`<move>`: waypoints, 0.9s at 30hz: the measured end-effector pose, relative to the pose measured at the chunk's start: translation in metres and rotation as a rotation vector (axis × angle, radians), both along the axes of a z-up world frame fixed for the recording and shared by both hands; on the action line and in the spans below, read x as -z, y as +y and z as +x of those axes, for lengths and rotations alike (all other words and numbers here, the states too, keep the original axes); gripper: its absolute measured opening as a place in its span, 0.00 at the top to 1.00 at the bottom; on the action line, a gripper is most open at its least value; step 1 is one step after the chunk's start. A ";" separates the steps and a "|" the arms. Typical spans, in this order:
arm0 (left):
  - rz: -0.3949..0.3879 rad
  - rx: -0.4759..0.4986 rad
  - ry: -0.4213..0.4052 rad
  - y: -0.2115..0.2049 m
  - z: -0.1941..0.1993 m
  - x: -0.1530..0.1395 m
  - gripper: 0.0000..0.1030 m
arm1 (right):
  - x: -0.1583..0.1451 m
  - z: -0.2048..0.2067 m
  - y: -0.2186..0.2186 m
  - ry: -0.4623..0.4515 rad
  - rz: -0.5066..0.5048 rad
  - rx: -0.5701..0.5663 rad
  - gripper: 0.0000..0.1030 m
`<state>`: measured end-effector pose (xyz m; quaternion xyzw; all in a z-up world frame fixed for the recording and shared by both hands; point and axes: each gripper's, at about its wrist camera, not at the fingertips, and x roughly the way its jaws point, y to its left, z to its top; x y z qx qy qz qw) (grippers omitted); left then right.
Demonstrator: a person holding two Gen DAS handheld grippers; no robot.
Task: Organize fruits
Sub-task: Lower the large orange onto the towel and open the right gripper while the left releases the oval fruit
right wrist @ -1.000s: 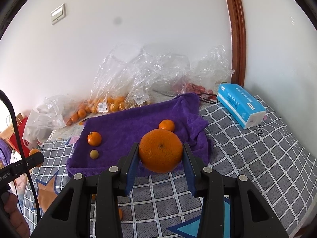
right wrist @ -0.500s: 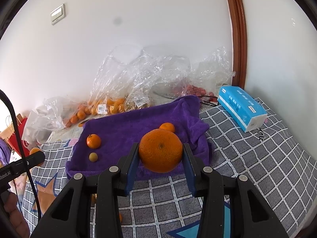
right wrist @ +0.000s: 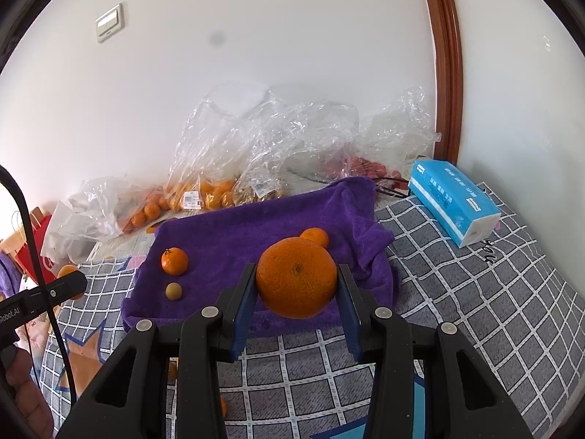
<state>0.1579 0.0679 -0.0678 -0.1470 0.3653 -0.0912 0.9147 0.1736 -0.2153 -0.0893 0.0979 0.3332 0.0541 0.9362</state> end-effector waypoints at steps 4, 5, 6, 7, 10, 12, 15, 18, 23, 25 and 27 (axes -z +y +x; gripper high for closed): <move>0.000 -0.001 0.002 0.000 0.003 0.001 0.60 | 0.001 0.003 0.001 0.000 -0.004 -0.003 0.59; 0.000 0.000 0.002 0.000 0.003 0.002 0.60 | 0.001 0.003 0.001 0.000 -0.003 -0.005 0.59; 0.000 -0.001 0.003 0.000 0.003 0.002 0.60 | 0.001 0.004 0.001 0.000 -0.002 -0.006 0.59; 0.001 -0.001 0.003 0.001 0.004 0.002 0.60 | 0.002 0.004 0.001 0.000 0.000 -0.006 0.59; 0.000 -0.002 0.009 0.001 0.008 0.003 0.60 | 0.003 0.007 0.002 0.002 0.005 -0.008 0.59; -0.003 -0.001 0.013 0.001 0.010 0.004 0.60 | 0.004 0.009 0.002 0.005 0.004 -0.009 0.59; -0.005 -0.001 0.017 0.002 0.013 0.006 0.60 | 0.006 0.012 0.003 0.006 0.004 -0.014 0.59; -0.009 -0.002 0.025 0.003 0.018 0.009 0.60 | 0.008 0.016 0.004 0.006 0.003 -0.019 0.59; -0.021 -0.006 0.039 0.006 0.025 0.014 0.60 | 0.009 0.022 0.002 -0.002 0.005 -0.025 0.59; -0.024 -0.011 0.042 0.007 0.027 0.016 0.60 | 0.009 0.024 0.001 -0.005 0.009 -0.027 0.59; -0.023 -0.018 0.046 0.009 0.028 0.018 0.60 | 0.010 0.025 -0.001 -0.008 0.009 -0.027 0.59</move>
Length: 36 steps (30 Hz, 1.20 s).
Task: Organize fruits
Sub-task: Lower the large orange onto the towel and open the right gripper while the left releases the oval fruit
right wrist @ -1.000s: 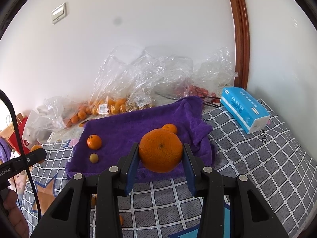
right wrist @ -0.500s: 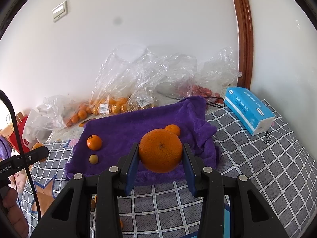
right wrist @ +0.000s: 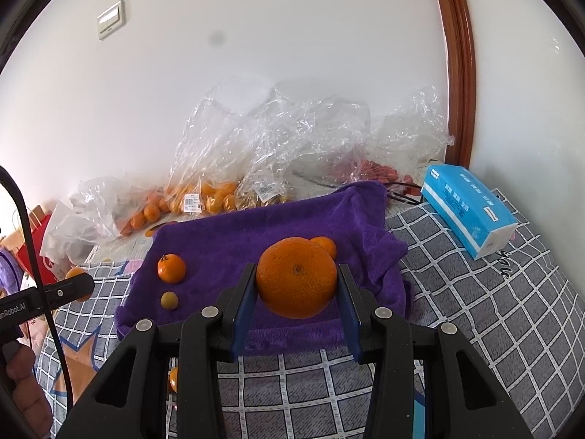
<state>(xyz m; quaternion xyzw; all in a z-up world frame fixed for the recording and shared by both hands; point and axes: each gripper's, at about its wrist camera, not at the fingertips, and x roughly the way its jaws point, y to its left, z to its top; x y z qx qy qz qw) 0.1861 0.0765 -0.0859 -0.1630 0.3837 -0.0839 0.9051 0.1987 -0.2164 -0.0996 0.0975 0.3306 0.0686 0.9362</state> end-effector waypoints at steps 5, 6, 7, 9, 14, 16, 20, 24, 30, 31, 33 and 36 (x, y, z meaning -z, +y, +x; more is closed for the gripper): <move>0.002 -0.023 0.018 0.007 0.004 0.008 0.60 | 0.006 0.004 -0.002 -0.002 -0.028 0.010 0.59; 0.000 -0.025 0.022 0.009 0.005 0.009 0.60 | 0.008 0.005 -0.002 0.001 -0.042 0.015 0.59; 0.000 -0.027 0.027 0.010 0.006 0.011 0.60 | 0.010 0.005 -0.002 0.001 -0.047 0.015 0.59; 0.000 -0.030 0.035 0.011 0.009 0.014 0.60 | 0.014 0.007 -0.002 0.004 -0.055 0.009 0.59; -0.002 -0.030 0.045 0.010 0.015 0.022 0.60 | 0.031 0.016 -0.001 0.029 -0.073 -0.008 0.59; -0.005 -0.030 0.051 0.010 0.017 0.026 0.60 | 0.039 0.023 -0.002 0.049 -0.074 -0.014 0.59; -0.037 -0.008 0.075 0.004 0.024 0.033 0.60 | 0.051 0.036 -0.004 0.061 -0.091 -0.003 0.59; -0.010 0.000 0.079 -0.007 0.030 0.042 0.60 | 0.062 0.048 -0.008 0.091 -0.106 -0.001 0.59; -0.009 -0.011 0.119 -0.008 0.037 0.059 0.60 | 0.074 0.060 -0.013 0.118 -0.121 0.007 0.59; -0.006 -0.014 0.121 -0.008 0.037 0.060 0.60 | 0.076 0.062 -0.014 0.121 -0.121 0.011 0.59; -0.003 -0.020 0.131 -0.007 0.040 0.063 0.60 | 0.081 0.066 -0.015 0.130 -0.123 0.021 0.59; 0.013 -0.024 0.135 -0.009 0.041 0.065 0.60 | 0.085 0.068 -0.016 0.138 -0.116 0.020 0.59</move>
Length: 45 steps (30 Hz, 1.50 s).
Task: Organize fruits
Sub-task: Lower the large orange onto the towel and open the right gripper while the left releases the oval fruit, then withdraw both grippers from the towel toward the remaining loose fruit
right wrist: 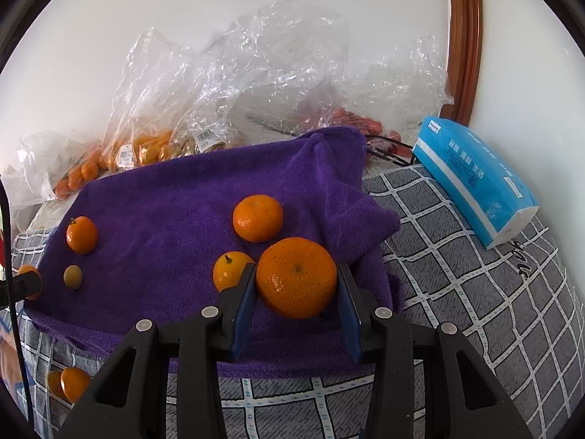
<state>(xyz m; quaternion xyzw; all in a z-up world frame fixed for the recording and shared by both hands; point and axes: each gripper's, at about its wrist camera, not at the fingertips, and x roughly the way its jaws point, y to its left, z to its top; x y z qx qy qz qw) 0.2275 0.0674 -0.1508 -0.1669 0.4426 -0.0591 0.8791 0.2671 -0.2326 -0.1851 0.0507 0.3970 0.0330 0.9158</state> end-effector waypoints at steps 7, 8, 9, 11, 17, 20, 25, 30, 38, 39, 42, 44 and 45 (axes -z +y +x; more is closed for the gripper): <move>0.068 0.005 -0.002 -0.013 0.001 0.001 0.60 | 0.005 0.001 0.005 0.014 -0.013 -0.022 0.59; 0.083 0.010 0.003 -0.016 0.001 0.001 0.60 | 0.005 0.001 0.005 0.013 -0.016 -0.021 0.59; 0.095 0.014 0.005 -0.018 0.001 0.002 0.60 | 0.005 0.001 0.005 0.013 -0.019 -0.018 0.59; 0.111 0.020 0.012 -0.021 0.001 0.004 0.60 | 0.004 0.001 0.005 0.017 -0.017 -0.018 0.59; 0.135 0.022 0.017 -0.027 -0.001 0.008 0.60 | 0.001 -0.002 0.006 0.023 -0.026 -0.030 0.58; 0.139 0.022 0.012 -0.027 0.000 0.009 0.60 | -0.005 -0.007 0.007 0.007 -0.044 -0.034 0.52; 0.193 0.051 0.010 -0.032 0.001 0.010 0.60 | -0.021 -0.019 0.010 -0.020 -0.071 -0.045 0.51; 0.155 0.053 0.011 -0.024 -0.003 0.003 0.56 | -0.035 -0.035 0.014 -0.043 -0.088 -0.059 0.50; 0.213 0.028 -0.055 -0.011 -0.031 -0.025 0.54 | -0.054 -0.059 0.010 -0.072 -0.090 -0.059 0.50; 0.216 0.023 -0.063 -0.009 -0.036 -0.027 0.54 | -0.056 -0.063 0.010 -0.072 -0.084 -0.059 0.50; 0.220 0.009 -0.085 -0.006 -0.052 -0.033 0.54 | -0.060 -0.076 0.009 -0.074 -0.068 -0.055 0.50; 0.214 0.003 -0.092 -0.005 -0.063 -0.036 0.54 | -0.062 -0.084 0.011 -0.074 -0.069 -0.053 0.50; 0.210 0.000 -0.095 -0.004 -0.068 -0.037 0.54 | -0.063 -0.088 0.012 -0.073 -0.072 -0.053 0.50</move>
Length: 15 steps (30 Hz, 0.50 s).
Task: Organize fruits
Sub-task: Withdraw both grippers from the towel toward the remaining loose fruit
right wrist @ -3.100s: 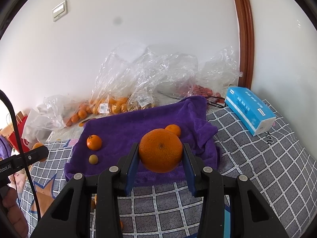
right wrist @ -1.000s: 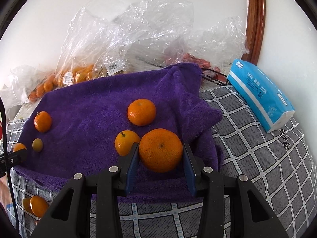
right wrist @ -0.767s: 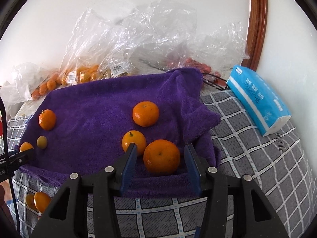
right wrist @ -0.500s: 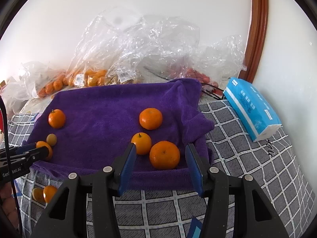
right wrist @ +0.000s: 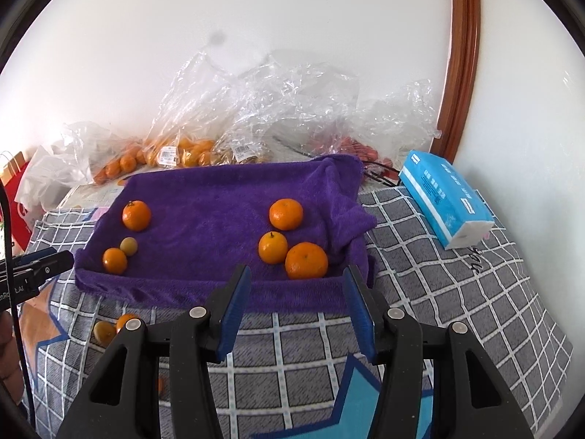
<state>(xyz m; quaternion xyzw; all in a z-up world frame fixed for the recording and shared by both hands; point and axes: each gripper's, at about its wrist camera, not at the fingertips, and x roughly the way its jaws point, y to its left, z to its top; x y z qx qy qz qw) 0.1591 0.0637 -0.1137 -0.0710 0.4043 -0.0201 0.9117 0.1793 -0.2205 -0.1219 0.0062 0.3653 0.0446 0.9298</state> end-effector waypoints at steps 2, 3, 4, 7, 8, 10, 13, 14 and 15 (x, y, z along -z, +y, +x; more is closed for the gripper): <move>-0.003 -0.005 -0.007 0.002 -0.010 -0.002 0.54 | -0.002 -0.010 0.003 -0.005 -0.009 -0.001 0.50; -0.003 -0.005 -0.010 0.003 -0.015 -0.003 0.54 | -0.003 -0.015 0.005 -0.008 -0.013 0.000 0.50; -0.004 -0.006 -0.013 0.004 -0.020 -0.004 0.54 | -0.004 -0.021 0.007 -0.012 -0.015 0.000 0.50; -0.018 -0.015 -0.026 0.010 -0.035 -0.006 0.54 | -0.006 -0.033 0.010 -0.016 -0.022 0.014 0.50; -0.023 -0.019 -0.027 0.013 -0.041 -0.007 0.54 | -0.006 -0.037 0.011 -0.016 -0.020 0.018 0.50; -0.036 -0.024 -0.026 0.017 -0.048 -0.006 0.54 | -0.006 -0.045 0.014 -0.018 -0.007 0.020 0.50; -0.056 -0.037 -0.023 0.026 -0.060 -0.003 0.54 | -0.004 -0.053 0.020 0.010 0.014 0.015 0.50; -0.062 -0.043 -0.020 0.030 -0.063 -0.001 0.54 | -0.002 -0.055 0.022 0.021 0.017 0.013 0.50; -0.068 -0.047 -0.018 0.034 -0.065 0.001 0.54 | -0.001 -0.057 0.025 0.029 0.019 0.010 0.50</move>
